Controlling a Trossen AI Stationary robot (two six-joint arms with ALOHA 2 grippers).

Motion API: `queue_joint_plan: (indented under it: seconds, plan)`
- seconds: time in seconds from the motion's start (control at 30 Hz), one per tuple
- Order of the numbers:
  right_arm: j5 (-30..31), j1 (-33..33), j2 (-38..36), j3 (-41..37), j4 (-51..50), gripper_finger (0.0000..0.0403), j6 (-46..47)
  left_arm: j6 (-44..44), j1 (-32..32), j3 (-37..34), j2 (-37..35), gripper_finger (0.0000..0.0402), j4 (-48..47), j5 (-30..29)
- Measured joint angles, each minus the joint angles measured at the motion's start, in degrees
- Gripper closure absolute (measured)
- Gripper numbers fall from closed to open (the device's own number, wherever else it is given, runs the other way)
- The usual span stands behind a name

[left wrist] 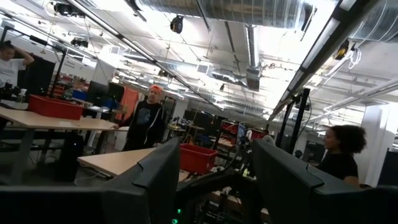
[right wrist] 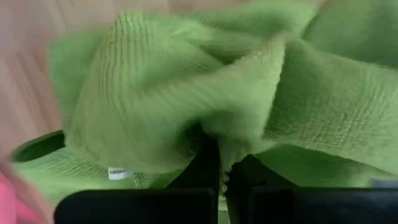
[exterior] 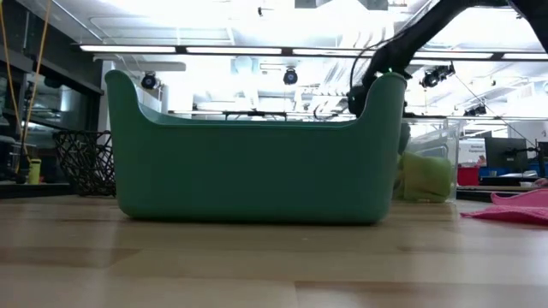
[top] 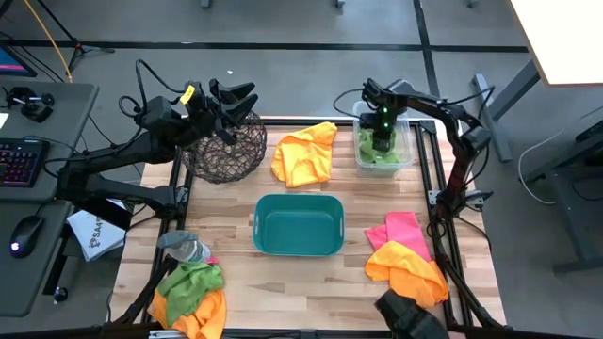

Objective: Sort microfiber towel by color & place in baskets
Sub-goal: Put the right green microfiber cloth into the transparent bin, then put the green microfiber cloth into the transparent bin

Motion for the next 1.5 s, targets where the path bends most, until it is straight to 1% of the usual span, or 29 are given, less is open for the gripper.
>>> queue_joint_plan:
  seconds: [0.1,0.2,0.37,0.47,0.57,0.7,0.87,1.0,1.17,1.33,1.4,1.5]
  plan:
    - [0.38,0.53,-0.90,-6.00,4.23,0.0403,-0.50,0.01,0.00,-0.01,0.00,0.0216,0.00,0.00]
    - [2.15,0.99,-1.93,-10.10,7.65,0.0403,-0.97,0.03,0.02,0.00,0.00,0.0216,0.01,-0.12]
    - [2.46,1.26,-1.93,-12.55,9.21,0.0403,-0.84,0.07,0.02,-0.01,0.00,0.0216,-0.04,-1.37]
    - [2.38,1.25,-1.93,-12.73,10.39,0.0398,2.15,0.74,0.04,-0.01,0.00,0.0216,0.21,-1.76]
    - [2.34,1.25,-1.93,-11.86,8.98,0.0366,5.49,1.48,0.04,0.00,0.01,0.0216,0.46,-2.07]
    - [1.07,1.38,-1.93,-9.66,2.74,0.0292,8.38,-1.31,-0.07,-0.01,0.01,0.0216,0.41,-2.10]
    - [2.63,1.42,-1.91,-4.33,-3.97,0.0206,8.39,-0.85,-0.07,-0.01,0.00,0.0216,0.35,-1.48]
    - [2.08,1.40,-1.91,2.93,-8.54,0.0166,9.18,0.61,-0.04,-0.01,0.00,0.0216,0.35,-1.54]
    - [1.36,1.40,-1.91,13.36,-10.42,0.0154,13.53,1.03,-0.10,-0.01,0.00,0.0216,-1.89,-1.43]
    - [-0.05,1.40,-1.91,22.51,-12.43,0.0153,17.32,-0.46,-0.77,0.01,0.00,0.0216,-9.09,0.78]
    - [-3.35,1.38,-1.91,26.04,-13.72,0.0153,19.59,-2.50,-0.97,0.00,0.00,0.0216,-13.23,2.90]
    - [-11.15,1.71,-1.94,31.19,-16.82,0.0153,23.92,-6.87,-1.43,-0.01,0.13,0.0216,-21.99,6.62]
